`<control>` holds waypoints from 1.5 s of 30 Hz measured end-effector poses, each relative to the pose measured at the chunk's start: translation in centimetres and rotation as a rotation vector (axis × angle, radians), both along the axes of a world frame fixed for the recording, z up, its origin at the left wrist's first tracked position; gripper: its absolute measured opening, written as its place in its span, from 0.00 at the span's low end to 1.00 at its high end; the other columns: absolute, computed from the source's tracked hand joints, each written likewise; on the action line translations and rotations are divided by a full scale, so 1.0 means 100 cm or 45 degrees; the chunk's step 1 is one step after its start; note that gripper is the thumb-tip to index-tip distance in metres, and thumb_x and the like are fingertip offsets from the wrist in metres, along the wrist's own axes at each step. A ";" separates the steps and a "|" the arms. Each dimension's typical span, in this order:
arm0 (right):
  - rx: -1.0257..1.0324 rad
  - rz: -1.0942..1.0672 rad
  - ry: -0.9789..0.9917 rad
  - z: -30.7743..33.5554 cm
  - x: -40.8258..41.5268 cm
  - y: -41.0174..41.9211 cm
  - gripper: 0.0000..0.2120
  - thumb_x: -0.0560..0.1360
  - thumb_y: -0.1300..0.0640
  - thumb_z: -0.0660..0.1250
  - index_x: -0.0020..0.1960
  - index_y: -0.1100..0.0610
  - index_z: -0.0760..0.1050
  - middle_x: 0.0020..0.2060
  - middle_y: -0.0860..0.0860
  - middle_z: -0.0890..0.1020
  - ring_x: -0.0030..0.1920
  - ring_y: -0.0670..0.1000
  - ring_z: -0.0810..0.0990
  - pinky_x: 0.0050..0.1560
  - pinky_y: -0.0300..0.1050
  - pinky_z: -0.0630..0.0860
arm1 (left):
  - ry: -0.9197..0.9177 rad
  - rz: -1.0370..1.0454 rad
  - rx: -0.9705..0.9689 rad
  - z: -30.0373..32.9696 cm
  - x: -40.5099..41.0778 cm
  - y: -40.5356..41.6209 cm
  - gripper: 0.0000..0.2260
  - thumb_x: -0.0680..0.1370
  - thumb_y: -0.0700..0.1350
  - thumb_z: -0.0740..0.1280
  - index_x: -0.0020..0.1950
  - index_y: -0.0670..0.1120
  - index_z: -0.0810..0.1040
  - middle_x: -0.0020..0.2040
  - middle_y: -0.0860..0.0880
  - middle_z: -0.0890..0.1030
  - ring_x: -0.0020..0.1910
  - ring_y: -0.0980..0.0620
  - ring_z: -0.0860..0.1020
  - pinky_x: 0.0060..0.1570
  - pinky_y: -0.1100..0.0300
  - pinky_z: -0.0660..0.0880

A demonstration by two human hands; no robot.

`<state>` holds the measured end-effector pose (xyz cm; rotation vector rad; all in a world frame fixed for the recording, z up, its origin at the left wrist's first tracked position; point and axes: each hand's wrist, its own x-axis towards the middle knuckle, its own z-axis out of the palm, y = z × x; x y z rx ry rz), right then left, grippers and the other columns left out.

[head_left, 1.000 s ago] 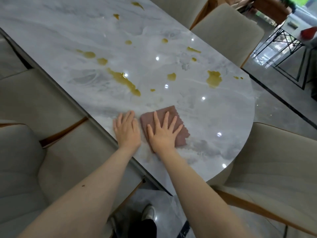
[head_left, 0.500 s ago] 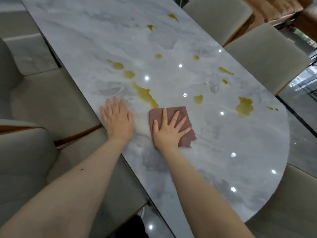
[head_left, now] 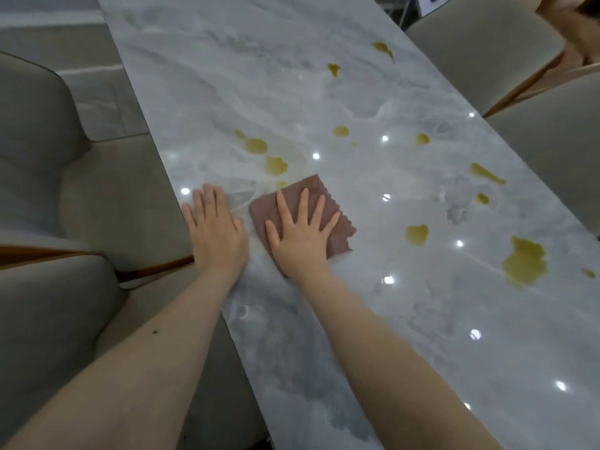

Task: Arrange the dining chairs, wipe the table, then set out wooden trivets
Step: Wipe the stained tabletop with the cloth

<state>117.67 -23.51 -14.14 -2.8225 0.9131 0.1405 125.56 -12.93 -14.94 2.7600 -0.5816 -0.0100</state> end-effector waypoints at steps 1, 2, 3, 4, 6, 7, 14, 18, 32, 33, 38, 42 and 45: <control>-0.018 0.074 -0.013 -0.001 -0.013 0.005 0.29 0.79 0.38 0.42 0.78 0.42 0.45 0.78 0.56 0.46 0.76 0.64 0.40 0.69 0.71 0.36 | 0.002 -0.003 -0.007 0.000 0.000 0.001 0.25 0.80 0.43 0.53 0.76 0.38 0.55 0.77 0.41 0.55 0.76 0.43 0.50 0.74 0.46 0.44; -0.032 0.132 -0.016 -0.001 -0.024 0.006 0.29 0.77 0.37 0.40 0.77 0.42 0.46 0.78 0.56 0.47 0.76 0.64 0.41 0.70 0.71 0.37 | 0.001 -0.004 -0.013 0.001 0.000 0.001 0.24 0.80 0.43 0.53 0.76 0.38 0.56 0.77 0.41 0.56 0.76 0.43 0.51 0.74 0.46 0.44; -0.042 0.161 -0.011 -0.001 -0.035 0.003 0.30 0.76 0.36 0.39 0.77 0.41 0.47 0.78 0.55 0.48 0.76 0.63 0.42 0.70 0.70 0.37 | -0.003 -0.001 -0.022 0.001 -0.001 0.001 0.24 0.80 0.43 0.53 0.76 0.38 0.56 0.76 0.41 0.56 0.76 0.43 0.51 0.74 0.46 0.45; -0.042 0.159 -0.002 -0.001 -0.040 -0.004 0.31 0.75 0.35 0.38 0.77 0.40 0.48 0.78 0.55 0.48 0.77 0.62 0.43 0.70 0.70 0.38 | -0.008 0.005 -0.030 0.001 -0.001 0.000 0.24 0.80 0.43 0.52 0.76 0.38 0.57 0.76 0.41 0.57 0.76 0.42 0.52 0.74 0.46 0.45; -0.028 0.098 0.012 0.000 -0.034 -0.025 0.30 0.76 0.35 0.39 0.77 0.40 0.47 0.78 0.54 0.47 0.77 0.62 0.42 0.71 0.70 0.37 | -0.010 0.013 -0.030 0.000 0.000 -0.001 0.24 0.80 0.43 0.52 0.76 0.38 0.57 0.76 0.41 0.58 0.76 0.42 0.53 0.74 0.46 0.46; -0.015 0.053 0.025 0.000 -0.024 -0.035 0.29 0.77 0.35 0.41 0.77 0.40 0.46 0.78 0.54 0.46 0.76 0.62 0.40 0.70 0.70 0.36 | -0.016 0.018 -0.024 -0.001 0.001 -0.001 0.24 0.79 0.43 0.51 0.76 0.38 0.57 0.76 0.41 0.58 0.76 0.43 0.53 0.74 0.45 0.46; 0.028 -0.114 0.027 0.000 0.055 -0.034 0.28 0.80 0.39 0.45 0.78 0.43 0.43 0.78 0.57 0.43 0.75 0.65 0.37 0.68 0.73 0.34 | -0.043 0.030 -0.051 -0.003 0.000 -0.001 0.28 0.76 0.46 0.46 0.75 0.38 0.59 0.76 0.41 0.59 0.76 0.44 0.53 0.74 0.47 0.44; 0.004 0.164 -0.005 0.001 0.029 -0.006 0.29 0.78 0.37 0.41 0.78 0.42 0.44 0.78 0.56 0.44 0.76 0.64 0.38 0.69 0.72 0.36 | -0.017 0.038 -0.253 -0.005 0.004 0.000 0.30 0.74 0.47 0.43 0.75 0.38 0.60 0.76 0.43 0.59 0.76 0.47 0.53 0.74 0.52 0.42; 0.004 0.041 0.089 0.003 0.069 -0.064 0.29 0.80 0.37 0.45 0.77 0.41 0.40 0.78 0.54 0.40 0.76 0.62 0.36 0.70 0.68 0.34 | -0.101 -0.005 -0.090 -0.004 0.105 0.003 0.26 0.77 0.49 0.50 0.72 0.39 0.65 0.74 0.40 0.62 0.75 0.41 0.56 0.72 0.45 0.46; 0.001 0.077 0.090 0.004 0.078 -0.069 0.29 0.80 0.38 0.45 0.77 0.41 0.40 0.78 0.54 0.40 0.76 0.61 0.36 0.71 0.68 0.34 | -0.078 0.009 -0.122 -0.007 0.108 0.004 0.27 0.77 0.50 0.49 0.73 0.40 0.64 0.75 0.40 0.61 0.75 0.42 0.55 0.73 0.45 0.46; -0.002 0.219 0.114 0.003 0.133 -0.083 0.28 0.80 0.40 0.46 0.77 0.42 0.42 0.78 0.53 0.41 0.76 0.60 0.36 0.71 0.68 0.35 | -0.024 0.003 -0.314 -0.016 0.111 0.003 0.25 0.80 0.50 0.47 0.74 0.39 0.62 0.76 0.40 0.59 0.76 0.43 0.53 0.74 0.50 0.47; 0.017 0.353 0.084 0.003 0.180 -0.070 0.27 0.81 0.45 0.48 0.78 0.42 0.44 0.78 0.51 0.43 0.77 0.57 0.39 0.72 0.65 0.35 | -0.016 0.004 -0.372 -0.016 0.110 0.003 0.22 0.82 0.47 0.49 0.75 0.39 0.61 0.76 0.41 0.57 0.76 0.45 0.51 0.74 0.53 0.44; 0.029 0.570 0.014 0.002 0.181 -0.051 0.28 0.78 0.46 0.45 0.78 0.45 0.48 0.78 0.49 0.47 0.78 0.55 0.42 0.74 0.59 0.37 | -0.002 -0.002 -0.398 -0.016 0.110 0.004 0.23 0.82 0.48 0.47 0.75 0.40 0.59 0.77 0.42 0.56 0.77 0.47 0.50 0.74 0.55 0.43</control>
